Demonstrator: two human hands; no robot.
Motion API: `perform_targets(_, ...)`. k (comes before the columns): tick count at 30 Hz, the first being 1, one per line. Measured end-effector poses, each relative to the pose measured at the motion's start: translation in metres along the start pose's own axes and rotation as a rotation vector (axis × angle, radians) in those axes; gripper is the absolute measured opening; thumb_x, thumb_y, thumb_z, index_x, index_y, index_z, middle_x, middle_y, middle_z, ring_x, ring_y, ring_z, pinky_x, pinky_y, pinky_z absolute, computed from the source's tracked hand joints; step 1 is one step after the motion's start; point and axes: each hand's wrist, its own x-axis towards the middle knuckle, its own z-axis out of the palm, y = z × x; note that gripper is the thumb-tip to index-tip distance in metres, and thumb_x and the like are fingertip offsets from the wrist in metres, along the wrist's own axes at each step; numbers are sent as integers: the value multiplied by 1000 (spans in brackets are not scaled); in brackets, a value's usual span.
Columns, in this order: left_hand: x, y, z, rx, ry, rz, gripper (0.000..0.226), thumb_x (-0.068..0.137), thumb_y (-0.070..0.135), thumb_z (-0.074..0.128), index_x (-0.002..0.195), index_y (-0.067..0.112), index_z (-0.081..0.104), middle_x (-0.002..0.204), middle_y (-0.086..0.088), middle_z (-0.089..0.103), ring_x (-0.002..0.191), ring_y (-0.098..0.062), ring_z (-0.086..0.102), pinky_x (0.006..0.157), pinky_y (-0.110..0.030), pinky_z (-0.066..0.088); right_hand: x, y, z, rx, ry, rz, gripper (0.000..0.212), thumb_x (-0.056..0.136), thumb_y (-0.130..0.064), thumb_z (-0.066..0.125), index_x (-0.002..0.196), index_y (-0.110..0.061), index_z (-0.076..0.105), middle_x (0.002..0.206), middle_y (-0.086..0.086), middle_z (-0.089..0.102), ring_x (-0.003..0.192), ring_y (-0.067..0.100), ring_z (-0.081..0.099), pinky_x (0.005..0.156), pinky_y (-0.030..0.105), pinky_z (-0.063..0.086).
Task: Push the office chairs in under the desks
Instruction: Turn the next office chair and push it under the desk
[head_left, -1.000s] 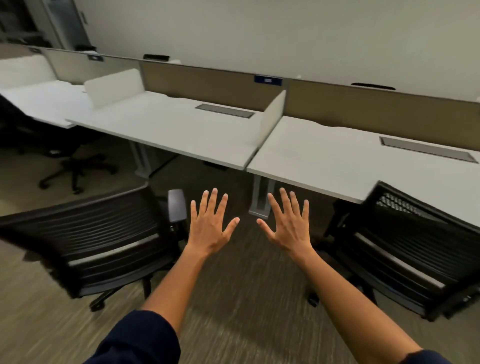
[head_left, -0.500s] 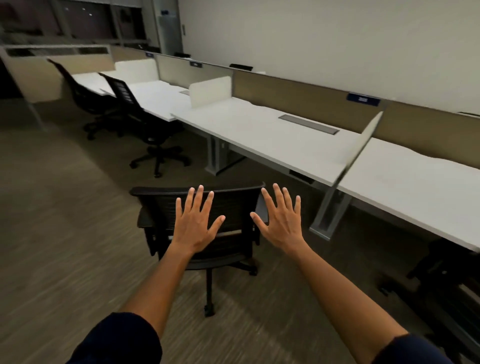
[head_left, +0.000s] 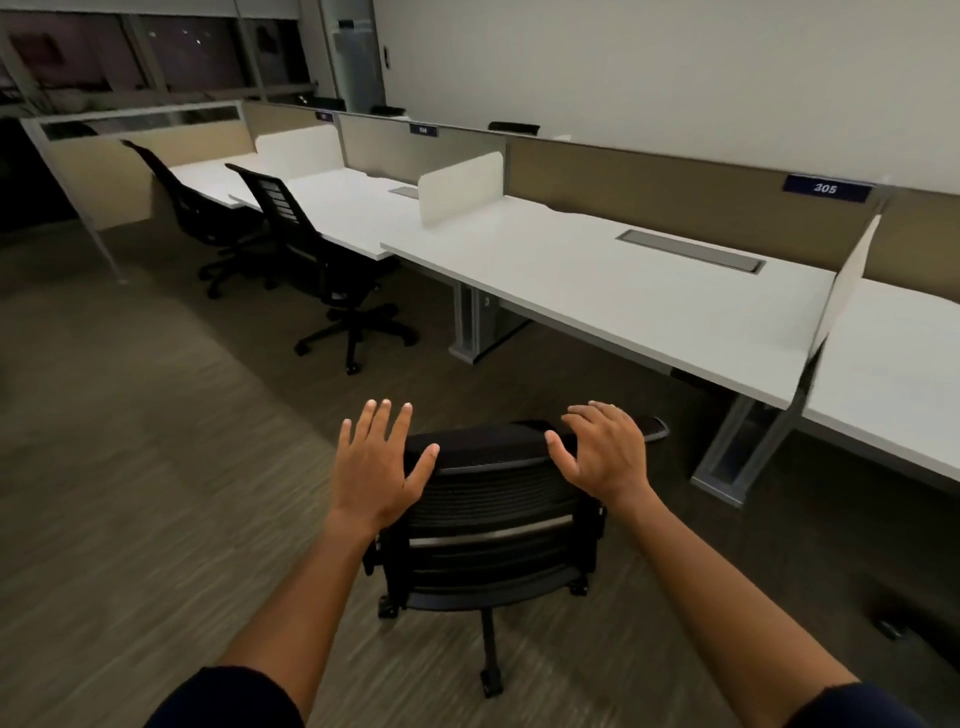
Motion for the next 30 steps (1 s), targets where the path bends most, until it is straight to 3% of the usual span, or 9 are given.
perform_targets(3, 27, 3, 12, -17, 33, 41, 75, 94, 64, 30, 132, 8, 63, 137, -18, 62, 138, -38, 47, 111, -52, 42, 16, 17, 11, -18, -2, 25, 67, 98, -59, 33, 79, -12, 77, 84, 3, 76, 79, 22, 70, 74, 34, 54)
perform_targets(6, 49, 10, 20, -31, 32, 89, 74, 94, 65, 31, 110, 8, 75, 118, -15, 73, 124, -36, 60, 99, -47, 52, 33, 33, 21, -55, -55, 82, 82, 98, -68, 15, 63, -14, 66, 59, -1, 59, 53, 19, 54, 57, 33, 46)
perform_targets(8, 62, 12, 23, -24, 33, 112, 74, 95, 66, 29, 87, 11, 78, 94, -7, 77, 106, -29, 70, 84, -39, 56, 43, 42, 28, -73, -64, 102, 85, 97, -70, 11, 61, -13, 64, 53, -1, 52, 47, 18, 47, 54, 34, 44)
perform_targets(11, 84, 15, 28, 13, -8, 133, 81, 96, 71, 17, 61, 18, 67, 58, 4, 62, 61, -16, 61, 55, -30, 49, 53, 50, 38, -95, -55, 132, 84, 97, -69, 13, 65, -13, 66, 55, 0, 55, 50, 17, 49, 56, 35, 45)
perform_targets(13, 104, 11, 34, 33, -18, 145, 82, 95, 73, 12, 58, 20, 64, 51, 6, 53, 49, -12, 50, 44, -26, 32, 64, 51, 45, -100, -51, 162, 83, 98, -68, 13, 67, -12, 67, 57, 0, 56, 51, 17, 50, 58, 34, 44)
perform_targets(19, 178, -9, 60, -36, 30, 195, 74, 94, 69, 25, 54, 19, 62, 45, 6, 48, 41, -12, 43, 40, -26, 34, 111, 52, 67, -156, -38, 217, 83, 98, -66, 11, 67, -12, 66, 57, 1, 55, 52, 20, 50, 60, 34, 41)
perform_targets(25, 255, -28, 81, -100, 27, 270, 69, 92, 68, 30, 52, 19, 58, 47, 6, 48, 44, -14, 47, 44, -29, 44, 160, 55, 97, -219, -35, 287, 65, 96, -55, 28, 63, -12, 63, 55, 1, 54, 50, 23, 50, 57, 35, 40)
perform_targets(30, 311, -48, 102, -150, 1, 344, 69, 93, 68, 30, 53, 18, 54, 49, 4, 50, 46, -15, 48, 50, -33, 48, 196, 50, 117, -250, -23, 337, 58, 95, -51, 29, 58, -14, 55, 53, 0, 48, 48, 21, 44, 56, 35, 37)
